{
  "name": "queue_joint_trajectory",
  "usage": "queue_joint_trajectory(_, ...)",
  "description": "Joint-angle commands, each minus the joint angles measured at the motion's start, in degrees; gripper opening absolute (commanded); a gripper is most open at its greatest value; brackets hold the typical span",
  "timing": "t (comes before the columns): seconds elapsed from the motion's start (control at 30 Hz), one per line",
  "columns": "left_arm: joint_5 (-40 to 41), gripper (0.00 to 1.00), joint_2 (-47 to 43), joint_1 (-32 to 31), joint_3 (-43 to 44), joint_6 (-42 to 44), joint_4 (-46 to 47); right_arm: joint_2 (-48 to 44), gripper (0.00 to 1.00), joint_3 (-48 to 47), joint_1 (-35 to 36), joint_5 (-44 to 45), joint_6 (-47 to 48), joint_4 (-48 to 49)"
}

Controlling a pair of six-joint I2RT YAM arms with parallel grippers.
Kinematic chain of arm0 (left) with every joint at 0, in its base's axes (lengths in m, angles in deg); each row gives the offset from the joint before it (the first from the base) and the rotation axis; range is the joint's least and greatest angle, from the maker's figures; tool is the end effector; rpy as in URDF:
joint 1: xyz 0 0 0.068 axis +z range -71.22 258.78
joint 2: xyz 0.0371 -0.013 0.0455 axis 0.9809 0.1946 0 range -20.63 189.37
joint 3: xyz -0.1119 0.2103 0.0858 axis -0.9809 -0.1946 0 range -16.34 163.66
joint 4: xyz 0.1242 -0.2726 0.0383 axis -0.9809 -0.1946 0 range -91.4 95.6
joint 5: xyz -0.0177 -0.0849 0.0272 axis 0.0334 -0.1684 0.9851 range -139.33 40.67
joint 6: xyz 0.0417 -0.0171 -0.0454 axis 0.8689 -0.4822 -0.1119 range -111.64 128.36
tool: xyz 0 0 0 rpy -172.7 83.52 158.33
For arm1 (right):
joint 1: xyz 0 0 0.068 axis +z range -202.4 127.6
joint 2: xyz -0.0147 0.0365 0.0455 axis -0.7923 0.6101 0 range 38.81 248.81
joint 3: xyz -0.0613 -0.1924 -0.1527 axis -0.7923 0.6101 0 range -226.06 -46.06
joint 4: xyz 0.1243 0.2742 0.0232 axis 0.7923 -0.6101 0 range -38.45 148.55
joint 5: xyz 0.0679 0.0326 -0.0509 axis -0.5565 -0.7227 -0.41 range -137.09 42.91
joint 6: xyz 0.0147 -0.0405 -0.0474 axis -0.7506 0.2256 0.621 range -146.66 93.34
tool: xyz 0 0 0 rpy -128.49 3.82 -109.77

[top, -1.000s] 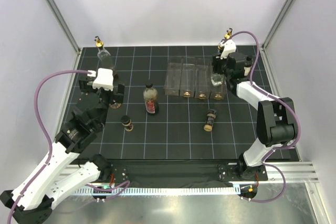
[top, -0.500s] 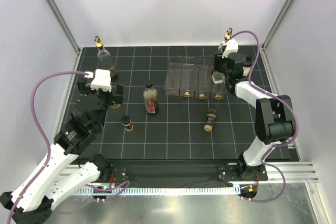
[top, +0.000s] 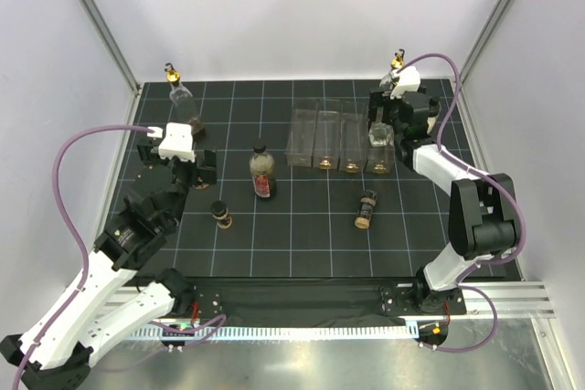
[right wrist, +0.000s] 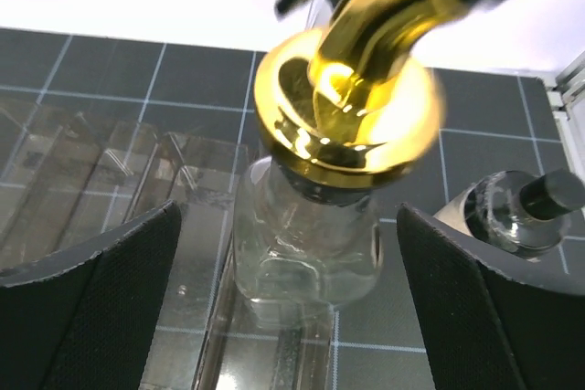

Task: Organize the condiment bottles
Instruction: Place the bottle in the storage box.

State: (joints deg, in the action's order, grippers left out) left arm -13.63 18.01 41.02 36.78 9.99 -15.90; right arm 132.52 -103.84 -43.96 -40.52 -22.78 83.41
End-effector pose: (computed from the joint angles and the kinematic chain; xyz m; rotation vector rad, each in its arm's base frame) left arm 0.1811 -0.1038 0.3818 0.1105 1.6668 0.0514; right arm 0.4212 0.0567 0.2126 -0.1063 1.7597 -0.0433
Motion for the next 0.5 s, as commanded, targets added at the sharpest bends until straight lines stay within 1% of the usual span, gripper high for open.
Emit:
queue_joint_trajectory(0.0, -1.3, 1.00, -1.2, 0.1, 0.5, -3.5, 0.3, -5.2, 1.00, 0.4, -0.1, 1.6, -0.7, 3.4)
queue_joint_trajectory(0.2, -3.1, 1.00, -1.1, 0.1, 1.4, -7.0, -1.0, -11.2, 1.00, 0.6, -1.6, 2.3, -1.5, -1.5)
queue_joint_trajectory(0.3, -3.4, 1.00, -0.1, 0.1, 2.1, -8.7, -2.4, -13.9, 1.00, 1.8, -2.1, 1.2, -0.5, -4.0)
queue_joint_trajectory(0.47, -2.9, 1.00, 3.6, 0.4, 3.7, -11.3, -4.2, -21.9, 1.00, 4.2, -3.2, -2.8, 3.3, -9.9)
